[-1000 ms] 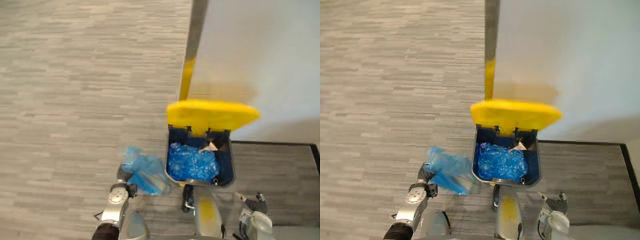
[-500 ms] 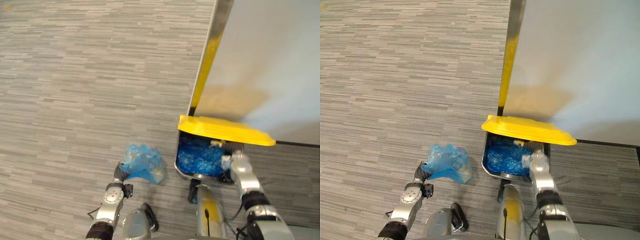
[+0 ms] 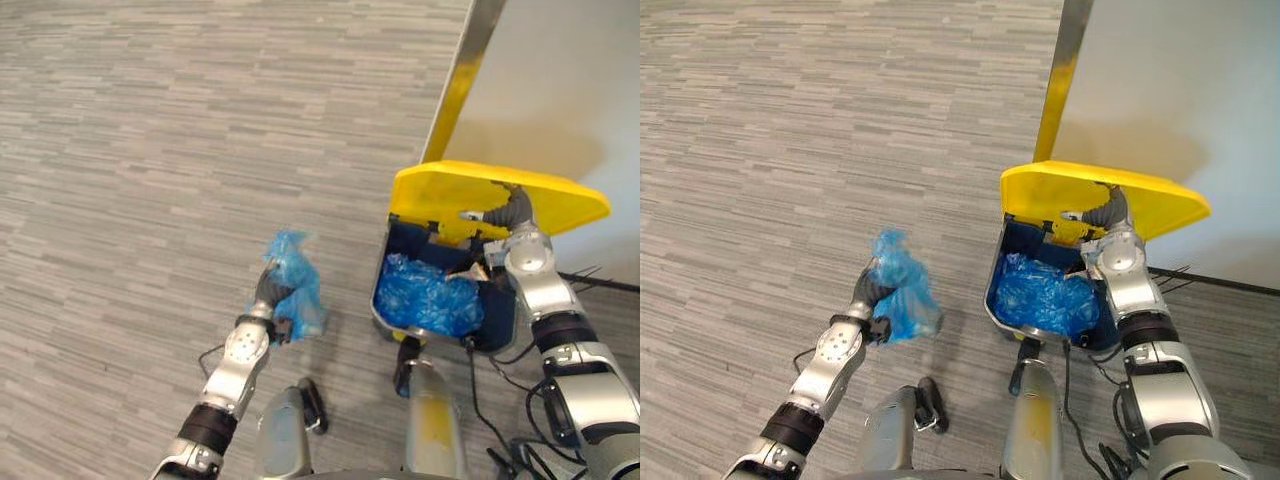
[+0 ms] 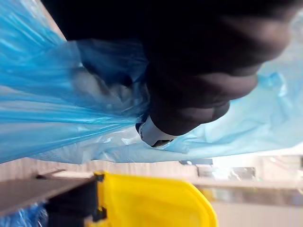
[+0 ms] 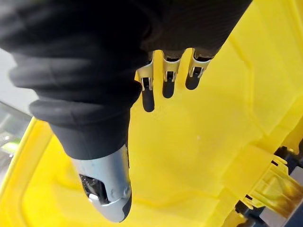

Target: Gather rubbish on tea table into small bin, then transfer packed bag to large trash can.

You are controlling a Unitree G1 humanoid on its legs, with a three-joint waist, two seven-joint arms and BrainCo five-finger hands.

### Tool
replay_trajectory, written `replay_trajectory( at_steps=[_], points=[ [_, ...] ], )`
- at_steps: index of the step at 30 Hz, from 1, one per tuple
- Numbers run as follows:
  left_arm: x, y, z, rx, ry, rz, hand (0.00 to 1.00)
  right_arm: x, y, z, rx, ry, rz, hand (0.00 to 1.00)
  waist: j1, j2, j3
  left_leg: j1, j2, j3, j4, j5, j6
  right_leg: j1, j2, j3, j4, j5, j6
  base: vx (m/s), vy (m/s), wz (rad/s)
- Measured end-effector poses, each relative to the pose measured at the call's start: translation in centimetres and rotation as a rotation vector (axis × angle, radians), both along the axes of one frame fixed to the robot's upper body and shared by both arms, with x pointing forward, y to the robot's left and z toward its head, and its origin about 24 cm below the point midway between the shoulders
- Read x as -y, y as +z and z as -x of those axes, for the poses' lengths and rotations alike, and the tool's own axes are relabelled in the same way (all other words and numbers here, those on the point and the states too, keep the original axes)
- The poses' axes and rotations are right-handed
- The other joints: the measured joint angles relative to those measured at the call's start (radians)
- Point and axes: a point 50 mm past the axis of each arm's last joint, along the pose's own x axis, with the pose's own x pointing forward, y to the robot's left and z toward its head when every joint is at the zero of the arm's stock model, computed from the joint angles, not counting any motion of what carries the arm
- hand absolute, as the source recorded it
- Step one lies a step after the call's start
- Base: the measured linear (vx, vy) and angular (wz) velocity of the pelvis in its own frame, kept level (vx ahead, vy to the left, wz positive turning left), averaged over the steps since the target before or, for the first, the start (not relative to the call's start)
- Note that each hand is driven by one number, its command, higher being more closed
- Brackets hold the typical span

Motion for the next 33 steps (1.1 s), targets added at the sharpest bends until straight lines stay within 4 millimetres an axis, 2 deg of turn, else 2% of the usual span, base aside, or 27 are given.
replay_trajectory(
  at_steps=[5, 8, 12, 15, 17, 20, 22, 24, 28, 29, 33],
  points=[
    [7.1, 6.6, 1.2, 0.269, -0.33, 0.041, 1.0, 0.3, 0.7, 0.0, 0.002, 0.013, 0.037, 0.0, -0.004, 0.004, 0.005, 0.0, 0.011, 0.004, 0.004, 0.006, -0.002, -0.012, 0.01, 0.011, 0.023, -0.003, 0.006, 0.03, -0.041, -0.04],
    [9.7, 10.2, 2.3, 0.416, -0.457, 0.096, 1.0, 0.0, 1.5, -0.3, 0.024, 0.029, 0.032, 0.0, -0.013, 0.001, 0.008, -0.014, 0.021, 0.005, 0.014, 0.005, -0.002, -0.022, 0.034, 0.089, 0.021, -0.006, 0.009, 0.04, -0.026, -0.01],
    [11.4, 12.2, 3.3, 0.51, -0.533, 0.136, 1.0, -0.3, 1.9, -0.3, 0.029, 0.054, 0.035, 0.0, -0.009, -0.003, 0.012, -0.015, 0.028, 0.02, 0.018, 0.0, -0.005, -0.036, 0.045, 0.107, 0.021, -0.006, 0.009, 0.02, -0.019, -0.13],
    [12.2, 11.7, 3.7, 0.505, -0.559, 0.11, 1.0, -0.8, 2.4, -0.4, 0.047, 0.077, 0.043, 0.0, -0.011, -0.013, 0.02, -0.015, 0.034, 0.041, 0.015, -0.004, -0.009, -0.049, 0.052, 0.12, 0.017, -0.005, 0.008, 0.0, -0.017, -0.15],
    [12.6, 10.5, 3.0, 0.47, -0.547, 0.06, 1.0, -1.0, 2.8, -0.4, 0.064, 0.087, 0.046, 0.0, -0.01, -0.018, 0.023, -0.018, 0.037, 0.058, 0.013, -0.004, -0.009, -0.06, 0.053, 0.127, 0.014, -0.001, 0.004, 0.02, -0.004, -0.13],
    [12.5, 6.2, -0.5, 0.299, -0.432, -0.161, 1.0, -1.8, 3.7, -0.4, 0.095, 0.127, 0.054, 0.0, -0.018, -0.031, 0.041, -0.026, 0.049, 0.072, 0.015, -0.001, -0.004, -0.069, 0.062, 0.132, -0.003, 0.012, -0.004, 0.04, 0.002, -0.13],
    [11.7, 4.6, -1.8, 0.234, -0.376, -0.246, 1.0, -2.3, 4.2, -0.3, 0.121, 0.147, 0.055, 0.0, -0.026, -0.047, 0.06, -0.032, 0.057, 0.081, 0.023, -0.004, -0.007, -0.078, 0.069, 0.137, -0.004, 0.015, -0.008, 0.02, -0.004, -0.16],
    [10.6, 3.3, -3.3, 0.171, -0.311, -0.33, 1.0, -3.1, 5.4, -0.2, 0.171, 0.176, 0.063, 0.0, -0.033, -0.057, 0.077, -0.058, 0.071, 0.089, 0.047, -0.013, -0.008, -0.108, 0.077, 0.142, -0.002, 0.021, -0.017, 0.02, -0.004, -0.17],
    [9.6, 2.5, -5.2, 0.105, -0.238, -0.41, 1.0, -4.7, 7.4, -0.6, 0.23, 0.222, 0.08, 0.0, -0.035, -0.065, 0.095, -0.103, 0.091, 0.119, 0.087, -0.029, -0.003, -0.163, 0.089, 0.164, 0.002, 0.034, -0.017, 0.02, 0.004, -0.21],
    [9.5, 2.5, -5.6, 0.094, -0.219, -0.423, 0.0, -5.3, 7.9, -0.6, 0.252, 0.24, 0.078, 0.0, -0.037, -0.065, 0.101, -0.118, 0.101, 0.12, 0.105, -0.038, -0.004, -0.173, 0.094, 0.165, 0.006, 0.034, -0.017, 0.01, 0.003, -0.18],
    [9.1, 1.9, -6.4, 0.047, -0.16, -0.457, 0.0, -7.6, 9.5, -0.6, 0.335, 0.296, 0.046, 0.0, -0.038, -0.068, 0.114, -0.149, 0.12, 0.142, 0.142, -0.062, 0.0, -0.219, 0.106, 0.187, 0.026, 0.035, -0.016, 0.01, -0.001, -0.2]
  ],
)
